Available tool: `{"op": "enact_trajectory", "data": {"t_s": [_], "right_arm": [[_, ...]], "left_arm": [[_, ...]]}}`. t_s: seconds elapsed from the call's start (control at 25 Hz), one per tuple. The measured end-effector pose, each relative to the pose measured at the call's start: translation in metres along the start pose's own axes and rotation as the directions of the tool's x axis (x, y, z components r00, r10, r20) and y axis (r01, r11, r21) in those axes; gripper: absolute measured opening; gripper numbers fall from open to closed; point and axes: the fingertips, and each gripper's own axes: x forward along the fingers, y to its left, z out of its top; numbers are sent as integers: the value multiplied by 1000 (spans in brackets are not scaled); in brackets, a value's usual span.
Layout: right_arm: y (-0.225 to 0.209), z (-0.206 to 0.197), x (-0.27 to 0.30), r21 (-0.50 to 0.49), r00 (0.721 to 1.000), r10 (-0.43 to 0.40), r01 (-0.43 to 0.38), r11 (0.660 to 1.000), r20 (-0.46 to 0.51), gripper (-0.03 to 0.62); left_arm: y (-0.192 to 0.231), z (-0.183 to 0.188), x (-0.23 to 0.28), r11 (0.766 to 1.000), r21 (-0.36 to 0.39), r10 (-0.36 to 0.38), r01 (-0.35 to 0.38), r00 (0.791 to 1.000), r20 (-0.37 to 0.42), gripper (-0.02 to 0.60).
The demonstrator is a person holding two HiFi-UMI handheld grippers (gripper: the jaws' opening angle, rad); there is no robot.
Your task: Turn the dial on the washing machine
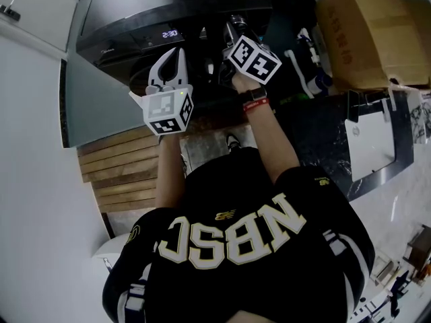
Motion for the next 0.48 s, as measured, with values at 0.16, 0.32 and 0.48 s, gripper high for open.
{"op": "enact_trajectory", "data": {"t_s": [0.16,0.32,0.48], "right_arm": [[-4,-1,0,216,999,22,-30,976,39,285],[-5,0,-1,350,997,45,-64,935,63,285],[-5,0,0,378,996,62,-84,922,69,287]], "left_arm": [[-1,-1,0,1000,-1,4,-4,1000,-1,14],[-1,-1,-1,1000,0,9,-9,1000,-3,14],[-1,-1,-4,1000,5,17,-17,1000,-5,14]]}}
